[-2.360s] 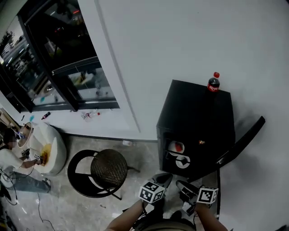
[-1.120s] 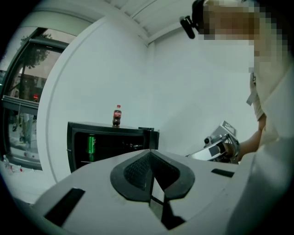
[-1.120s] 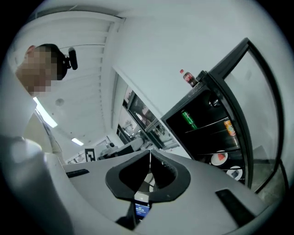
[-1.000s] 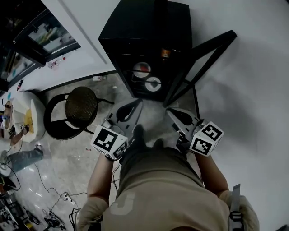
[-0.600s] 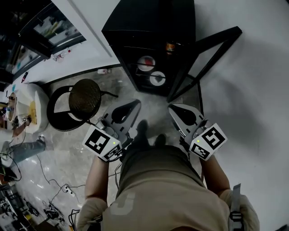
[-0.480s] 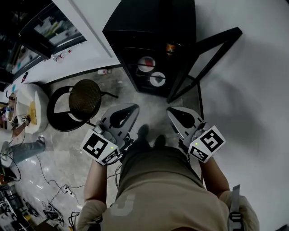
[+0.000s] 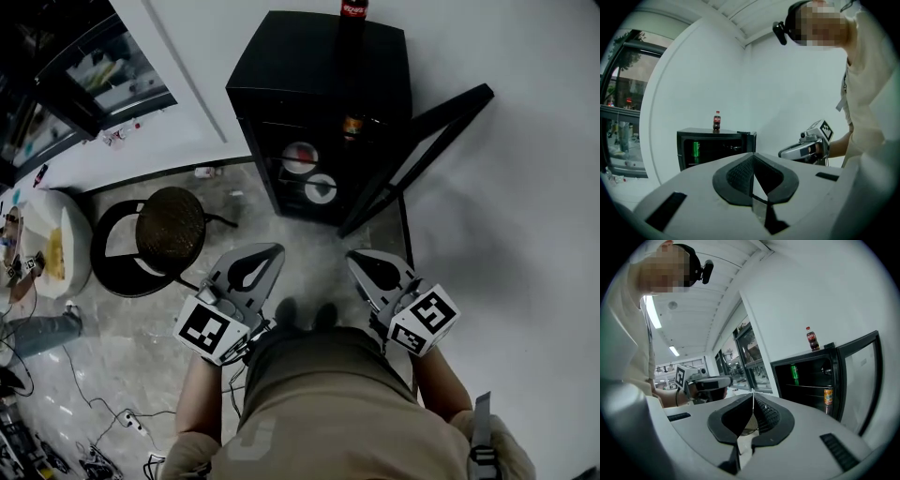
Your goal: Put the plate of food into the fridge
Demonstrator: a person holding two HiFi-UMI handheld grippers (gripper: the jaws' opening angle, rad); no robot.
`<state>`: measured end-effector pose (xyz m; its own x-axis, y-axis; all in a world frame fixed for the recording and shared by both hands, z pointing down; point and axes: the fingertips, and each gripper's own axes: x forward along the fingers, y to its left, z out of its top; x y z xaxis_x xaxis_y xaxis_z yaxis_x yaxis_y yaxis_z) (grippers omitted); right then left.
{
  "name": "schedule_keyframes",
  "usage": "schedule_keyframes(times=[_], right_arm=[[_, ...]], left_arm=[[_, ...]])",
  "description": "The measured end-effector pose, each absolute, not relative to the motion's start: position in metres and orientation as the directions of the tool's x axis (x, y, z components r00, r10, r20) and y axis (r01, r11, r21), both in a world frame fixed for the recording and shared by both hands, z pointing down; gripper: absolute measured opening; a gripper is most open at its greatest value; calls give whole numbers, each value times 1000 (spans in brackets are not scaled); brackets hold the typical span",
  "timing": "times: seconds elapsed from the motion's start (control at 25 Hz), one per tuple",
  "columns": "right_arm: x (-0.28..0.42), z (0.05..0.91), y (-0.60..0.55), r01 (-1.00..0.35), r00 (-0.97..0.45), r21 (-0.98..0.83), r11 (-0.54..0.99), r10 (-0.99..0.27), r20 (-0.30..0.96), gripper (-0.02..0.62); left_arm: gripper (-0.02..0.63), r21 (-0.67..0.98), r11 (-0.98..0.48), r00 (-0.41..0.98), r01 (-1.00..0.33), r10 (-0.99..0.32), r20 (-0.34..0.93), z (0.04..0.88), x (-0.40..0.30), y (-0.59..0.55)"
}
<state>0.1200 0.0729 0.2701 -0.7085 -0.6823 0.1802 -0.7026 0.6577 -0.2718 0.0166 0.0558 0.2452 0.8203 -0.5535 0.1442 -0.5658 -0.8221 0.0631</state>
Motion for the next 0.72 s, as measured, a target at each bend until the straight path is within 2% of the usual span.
schedule_keyframes(times=[0.36,0.72], right_arm=[[51,269,72,-687,-723,-310,657,-661,203,23],[33,268,79,-759,-647,-290,583,-725,236,23]], left_arm=[[11,114,-827,834,-551,-542,99,247,-31,48],[11,130,-875,883,-467,-456,107,248,-45,42]])
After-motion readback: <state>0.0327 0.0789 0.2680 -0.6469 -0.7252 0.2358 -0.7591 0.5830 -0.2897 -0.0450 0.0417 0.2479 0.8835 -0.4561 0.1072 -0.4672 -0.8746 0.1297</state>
